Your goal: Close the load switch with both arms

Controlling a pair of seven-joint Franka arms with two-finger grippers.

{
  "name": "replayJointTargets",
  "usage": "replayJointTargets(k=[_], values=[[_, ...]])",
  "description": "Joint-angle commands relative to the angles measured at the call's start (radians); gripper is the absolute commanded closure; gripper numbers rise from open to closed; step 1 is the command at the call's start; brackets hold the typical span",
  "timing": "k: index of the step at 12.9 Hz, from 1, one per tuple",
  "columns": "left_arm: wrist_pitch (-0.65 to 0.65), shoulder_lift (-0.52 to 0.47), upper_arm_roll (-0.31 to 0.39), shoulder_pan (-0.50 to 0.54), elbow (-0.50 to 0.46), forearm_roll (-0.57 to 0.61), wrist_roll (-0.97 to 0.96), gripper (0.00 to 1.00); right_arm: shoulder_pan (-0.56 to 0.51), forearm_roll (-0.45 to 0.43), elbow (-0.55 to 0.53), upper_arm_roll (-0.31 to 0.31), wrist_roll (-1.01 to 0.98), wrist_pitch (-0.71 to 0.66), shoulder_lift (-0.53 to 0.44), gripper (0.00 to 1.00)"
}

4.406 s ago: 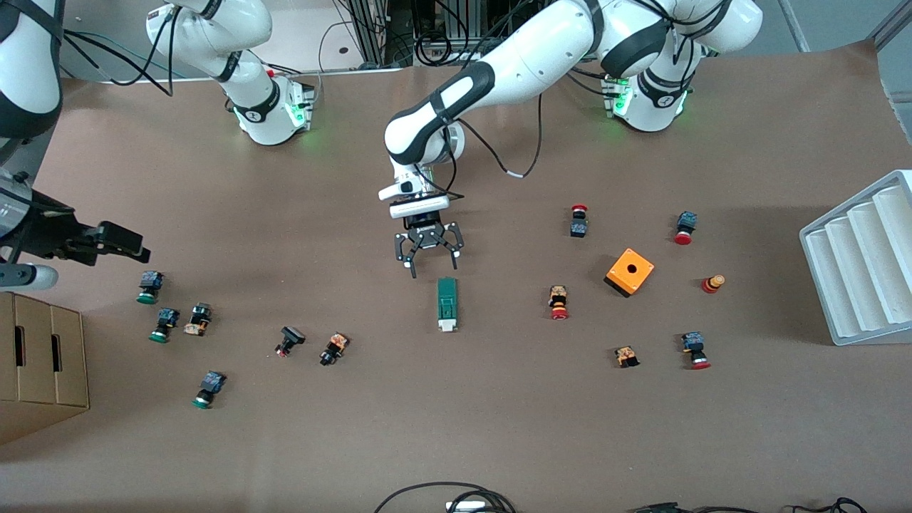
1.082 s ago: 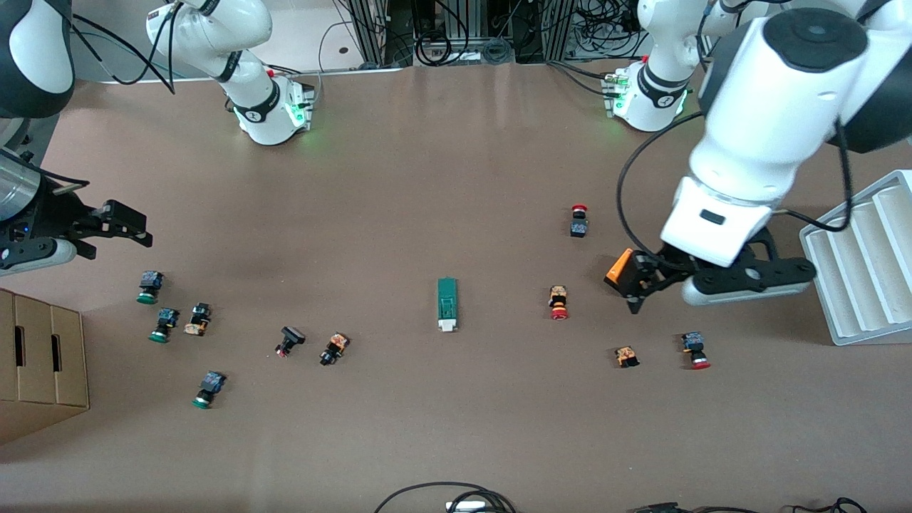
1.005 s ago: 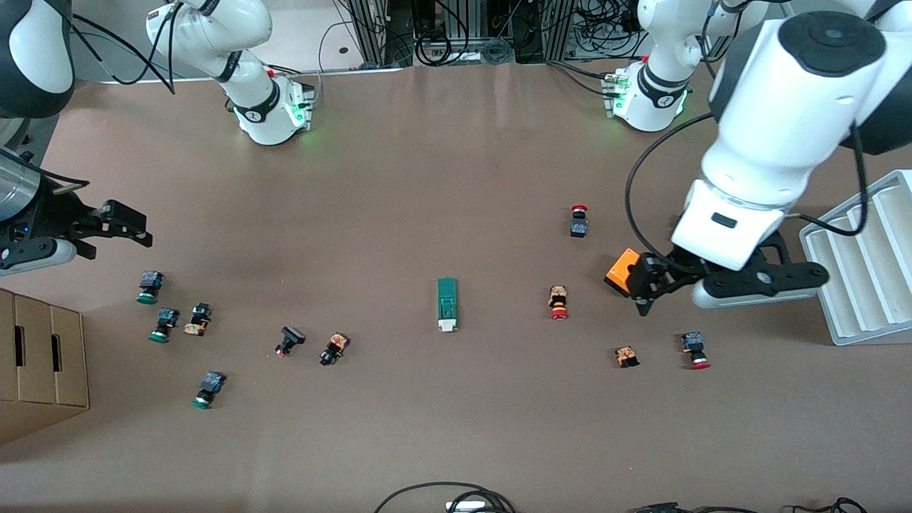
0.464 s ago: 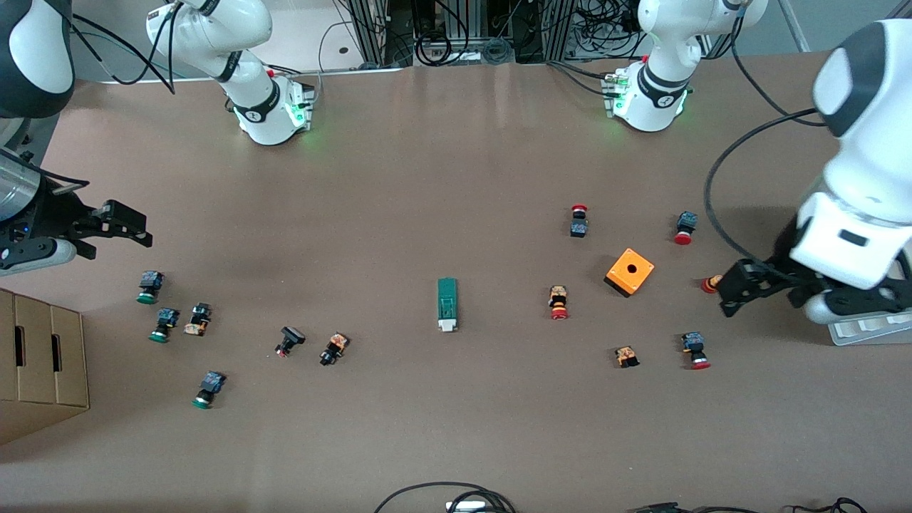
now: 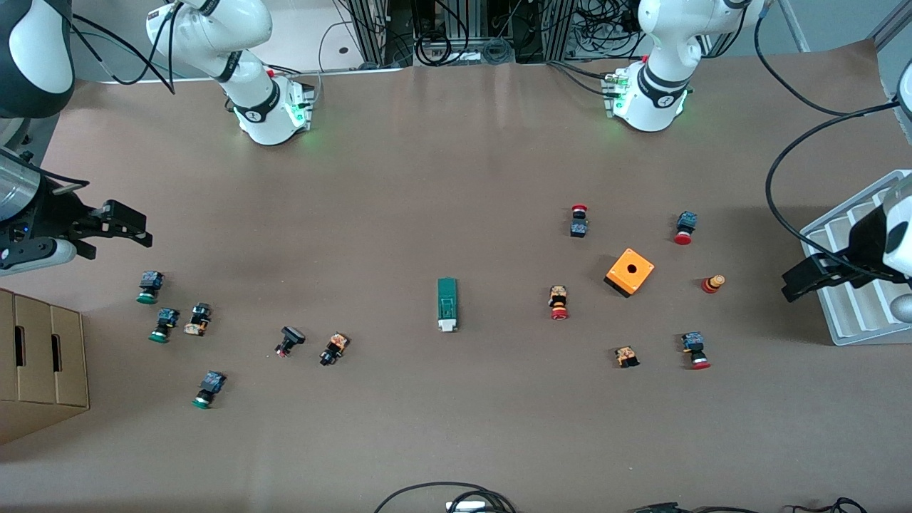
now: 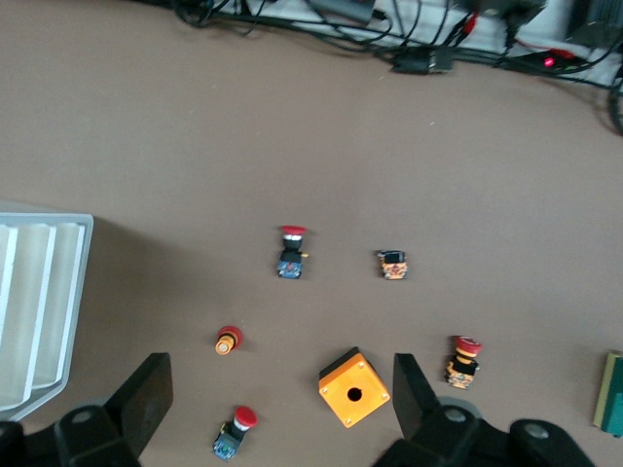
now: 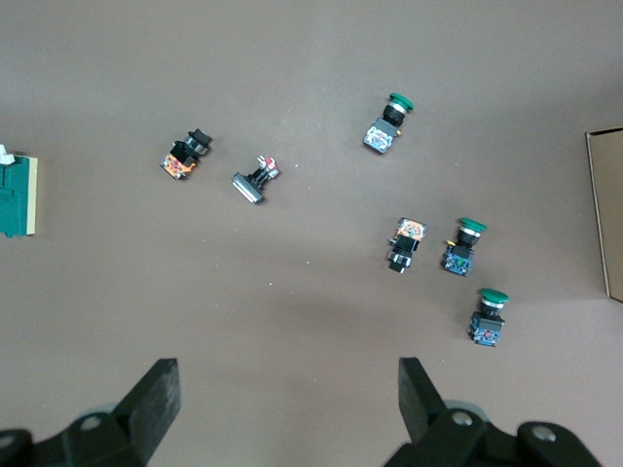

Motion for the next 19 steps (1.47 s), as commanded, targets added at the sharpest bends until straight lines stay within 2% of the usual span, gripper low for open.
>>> replayJointTargets(k=[1, 4, 6, 10, 15, 17, 19], values=[[-0.043, -0.028, 0.013, 0.027, -0.037, -0.026, 0.021, 0.0, 0.001, -0.004, 0.013, -0.002, -0.009, -0.001, 0.001, 0.0], [-0.09, -0.059, 0.014, 0.085, -0.032, -0.123, 0.023, 0.0, 0.0, -0.004, 0.013, -0.002, -0.009, -0.001, 0.003, 0.0], [-0.142, -0.071, 0.014, 0.091, -0.035, -0.108, 0.023, 0.0, 0.001, -0.004, 0.013, -0.002, -0.009, -0.001, 0.003, 0.0], [-0.167, -0.069, 0.011, 0.082, -0.035, -0.036, 0.015, 0.0, 0.001, -0.004, 0.013, -0.002, -0.009, 0.003, 0.003, 0.0], [-0.201, -0.092, 0.013, 0.087, -0.043, -0.026, 0.018, 0.0, -0.003, -0.004, 0.013, -0.002, -0.009, 0.003, 0.003, 0.0], [-0.183, -0.141, 0.004, 0.071, -0.117, -0.027, 0.012, 0.0, -0.003, -0.004, 0.011, -0.002, -0.009, 0.005, 0.004, 0.0], [-0.141, -0.161, 0.002, 0.068, -0.144, -0.026, 0.012, 0.0, 0.0, -0.004, 0.013, -0.002, -0.009, 0.005, 0.003, 0.0]])
